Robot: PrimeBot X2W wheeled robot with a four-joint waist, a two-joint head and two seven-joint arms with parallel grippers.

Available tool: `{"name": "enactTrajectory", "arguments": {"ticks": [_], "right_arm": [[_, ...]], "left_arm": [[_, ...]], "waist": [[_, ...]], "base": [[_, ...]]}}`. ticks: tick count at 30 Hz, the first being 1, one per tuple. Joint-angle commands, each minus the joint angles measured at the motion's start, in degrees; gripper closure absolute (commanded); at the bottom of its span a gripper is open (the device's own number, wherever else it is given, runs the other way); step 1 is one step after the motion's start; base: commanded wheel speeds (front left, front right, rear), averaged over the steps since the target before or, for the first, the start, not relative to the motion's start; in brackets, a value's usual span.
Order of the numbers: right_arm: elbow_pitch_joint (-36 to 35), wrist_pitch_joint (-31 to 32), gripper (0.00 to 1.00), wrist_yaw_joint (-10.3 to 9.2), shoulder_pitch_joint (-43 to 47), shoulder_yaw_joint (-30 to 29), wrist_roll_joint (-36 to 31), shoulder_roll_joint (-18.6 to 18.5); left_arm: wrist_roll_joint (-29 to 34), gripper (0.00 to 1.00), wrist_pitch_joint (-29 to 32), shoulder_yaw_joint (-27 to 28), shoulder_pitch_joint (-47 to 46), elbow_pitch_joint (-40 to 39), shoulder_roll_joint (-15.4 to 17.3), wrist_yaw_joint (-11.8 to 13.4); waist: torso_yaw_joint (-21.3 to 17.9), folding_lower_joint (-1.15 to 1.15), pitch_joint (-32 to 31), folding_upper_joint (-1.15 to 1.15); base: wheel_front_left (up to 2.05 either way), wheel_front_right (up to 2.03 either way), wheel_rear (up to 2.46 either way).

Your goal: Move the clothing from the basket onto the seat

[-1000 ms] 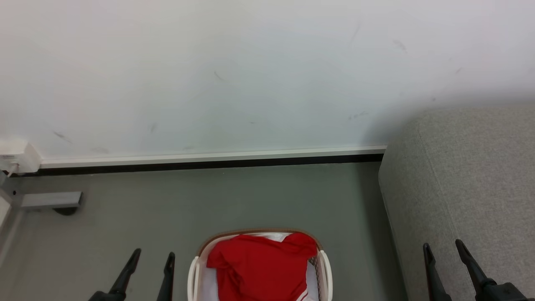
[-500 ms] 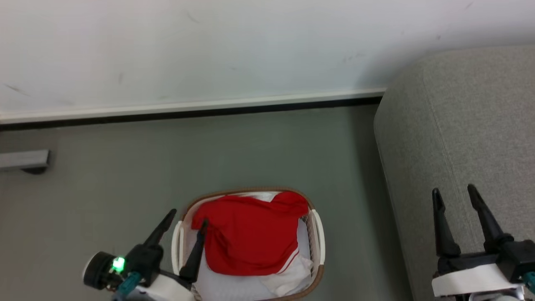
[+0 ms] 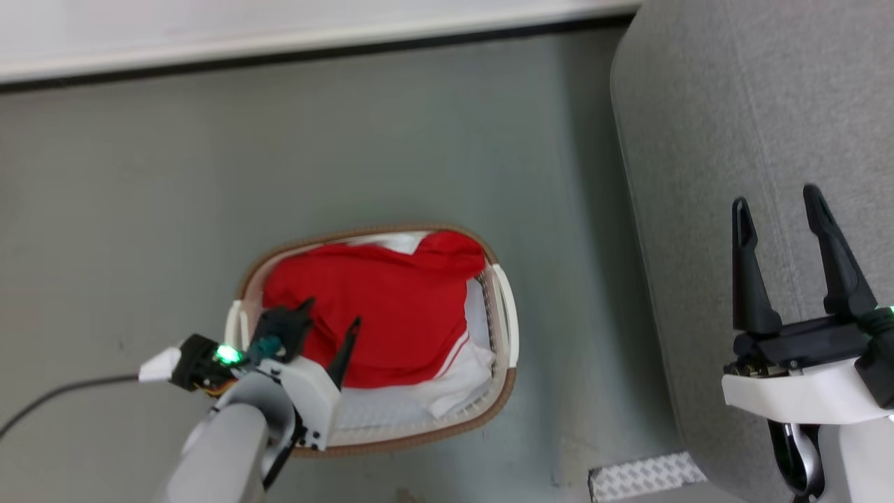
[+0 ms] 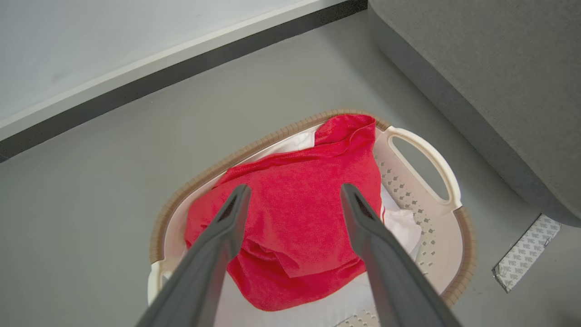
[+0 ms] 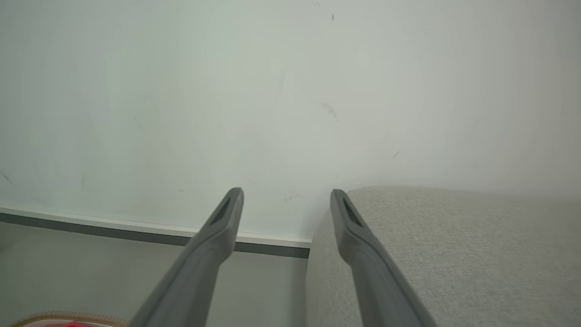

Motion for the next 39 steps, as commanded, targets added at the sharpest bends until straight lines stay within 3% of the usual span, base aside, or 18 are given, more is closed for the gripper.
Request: {"name": "enactTrajectory", "arguments": {"ticks": [1, 13, 18, 28, 29, 30, 31, 32, 39], "right_arm": [[-0.5, 0.0, 0.0, -0.12, -1.0, 0.3, -0.2, 0.0], [-6.7, 0.0, 0.0, -0.12, -5.2, 2.3, 1.7, 0.0], [-7.4, 0.0, 0.0, -0.12, -5.9, 3.7, 2.7, 0.0], [-8.3, 0.0, 0.0, -0.12, -5.8, 4.6, 5.0, 0.0], [-8.3, 0.0, 0.0, -0.12, -5.7, 4.7, 5.1, 0.0], [-8.2, 0.0, 0.0, -0.12, -5.5, 4.7, 5.3, 0.0], [-8.2, 0.0, 0.0, -0.12, -5.5, 4.7, 5.5, 0.0], [-8.2, 0.0, 0.0, -0.12, -5.4, 4.7, 5.4, 0.0], [-6.9, 0.0, 0.0, -0.12, -4.7, 3.8, 5.3, 0.0]], "left_arm": [[-0.4, 0.0, 0.4, 0.0, -1.0, 0.8, 0.8, 0.0], [-0.5, 0.0, 3.2, 0.4, -12.2, 11.8, 2.0, 1.5], [0.2, 0.0, 4.2, 0.0, -15.3, 15.1, 2.9, 3.1], [0.9, 0.01, 4.8, -1.5, -19.2, 19.1, 4.3, 3.4], [0.9, 0.37, 4.6, -1.7, -19.4, 19.4, 4.4, 3.4], [1.1, 0.65, 4.4, -1.9, -19.5, 19.7, 4.5, 3.3], [1.1, 0.87, 4.2, -2.1, -19.7, 20.0, 4.5, 3.3], [1.2, 1.0, 4.0, -2.3, -19.7, 20.1, 4.5, 3.3], [0.1, 1.0, 2.1, -3.0, -18.9, 21.8, 3.3, 3.0]], "waist": [[-1.5, -0.02, 3.5, 0.0], [-3.5, -0.02, 12.5, 0.0], [-4.6, -0.02, 14.5, 0.0], [-7.1, -0.02, 16.7, 0.0], [-7.2, -0.02, 16.8, 0.0], [-7.4, -0.02, 16.8, 0.0], [-7.5, -0.02, 16.9, 0.0], [-7.6, -0.02, 16.9, 0.0], [-7.0, -0.02, 14.8, 0.0]], "base": [[0.0, 0.0, 0.0], [0.0, 0.0, 0.0], [0.0, 0.0, 0.0], [0.0, 0.0, 0.0], [0.0, 0.0, 0.0], [0.0, 0.0, 0.0], [0.0, 0.0, 0.0], [0.0, 0.0, 0.0], [0.0, 0.0, 0.0]]}}
